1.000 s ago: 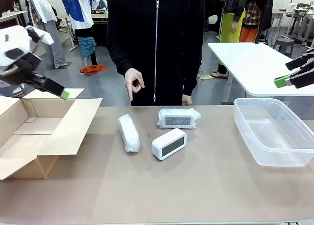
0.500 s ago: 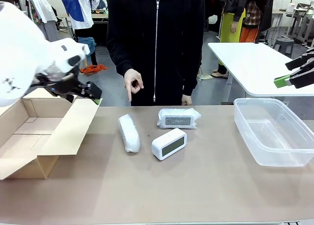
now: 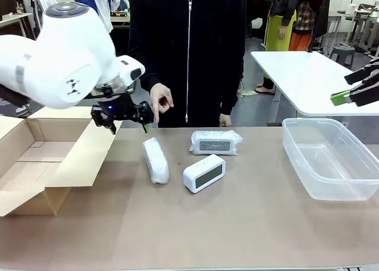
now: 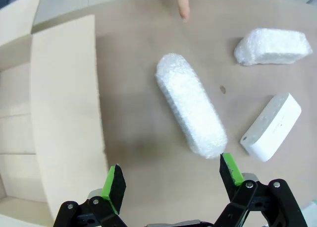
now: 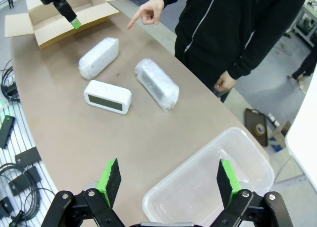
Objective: Separate and place wrapped and unwrapped clocks.
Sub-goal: Pick up the Digital clock indicated by the person.
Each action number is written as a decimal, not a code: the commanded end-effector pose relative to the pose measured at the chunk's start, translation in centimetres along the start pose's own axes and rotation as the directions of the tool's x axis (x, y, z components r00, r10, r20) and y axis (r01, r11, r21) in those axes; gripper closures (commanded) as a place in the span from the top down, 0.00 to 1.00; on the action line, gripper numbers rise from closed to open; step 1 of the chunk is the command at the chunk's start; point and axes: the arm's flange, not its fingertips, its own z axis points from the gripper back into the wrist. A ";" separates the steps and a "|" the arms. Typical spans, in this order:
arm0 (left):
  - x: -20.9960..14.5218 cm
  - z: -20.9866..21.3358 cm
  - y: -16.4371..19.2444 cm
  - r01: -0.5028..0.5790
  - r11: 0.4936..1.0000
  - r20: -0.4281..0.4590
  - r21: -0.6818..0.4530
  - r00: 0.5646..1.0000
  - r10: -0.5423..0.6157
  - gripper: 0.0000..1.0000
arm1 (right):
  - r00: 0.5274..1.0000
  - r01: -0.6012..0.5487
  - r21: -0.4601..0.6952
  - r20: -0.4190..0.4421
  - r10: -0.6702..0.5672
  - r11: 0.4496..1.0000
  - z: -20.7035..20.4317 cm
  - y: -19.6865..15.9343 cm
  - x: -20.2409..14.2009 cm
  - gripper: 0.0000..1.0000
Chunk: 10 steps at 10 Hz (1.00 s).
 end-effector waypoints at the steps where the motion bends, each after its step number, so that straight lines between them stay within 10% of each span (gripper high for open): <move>1: 1.5 -1.7 -2.9 -0.090 0.994 -0.049 -0.061 0.995 0.087 1.00 | 1.000 0.006 0.014 0.007 -0.007 1.000 -0.2 0.0 0.0 1.00; 10: 2.7 -11.1 -2.3 -0.264 0.960 -0.052 0.092 0.962 0.269 1.00 | 1.000 0.006 0.014 0.007 -0.007 1.000 -0.2 0.0 0.0 1.00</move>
